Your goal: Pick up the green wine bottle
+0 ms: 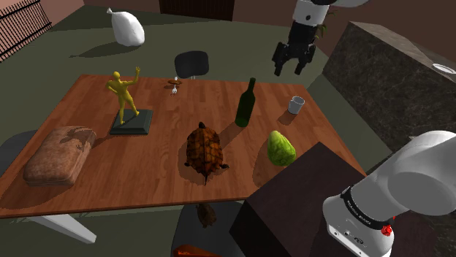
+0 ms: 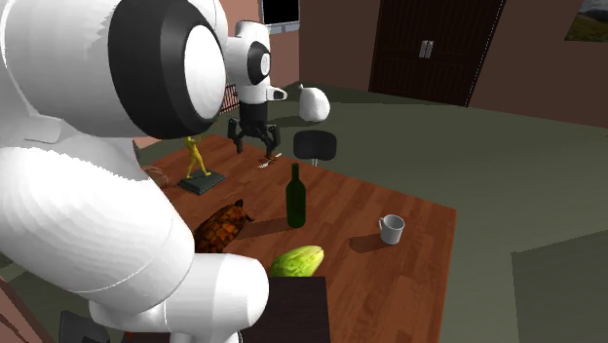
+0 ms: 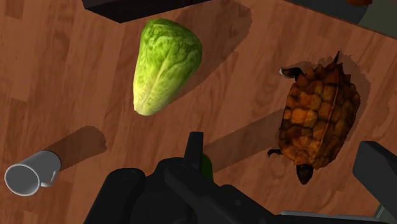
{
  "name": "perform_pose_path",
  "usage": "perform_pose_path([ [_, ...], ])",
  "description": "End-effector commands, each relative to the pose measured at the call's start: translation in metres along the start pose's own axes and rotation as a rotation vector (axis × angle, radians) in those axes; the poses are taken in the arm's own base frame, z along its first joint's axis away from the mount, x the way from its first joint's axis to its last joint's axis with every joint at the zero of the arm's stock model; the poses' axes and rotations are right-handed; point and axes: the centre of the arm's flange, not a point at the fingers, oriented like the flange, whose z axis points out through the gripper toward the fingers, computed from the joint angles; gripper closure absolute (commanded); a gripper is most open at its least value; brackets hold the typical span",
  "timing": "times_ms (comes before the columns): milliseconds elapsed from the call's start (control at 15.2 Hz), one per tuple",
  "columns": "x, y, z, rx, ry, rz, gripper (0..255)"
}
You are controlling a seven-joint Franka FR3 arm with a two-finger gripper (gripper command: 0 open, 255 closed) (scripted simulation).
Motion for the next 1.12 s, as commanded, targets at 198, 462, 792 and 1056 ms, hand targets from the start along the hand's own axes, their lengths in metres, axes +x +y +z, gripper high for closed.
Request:
perform_pose_path([
  [198, 0.054, 0.009, 0.030, -0.009, 0.003, 0.030, 0],
  [462, 0.100, 0.015, 0.054, -0.016, 0.004, 0.054, 0],
  [792, 0.158, 0.024, 0.084, -0.025, 0.007, 0.085, 0],
  [1056, 0.204, 0.033, 0.108, -0.032, 0.008, 0.109, 0],
])
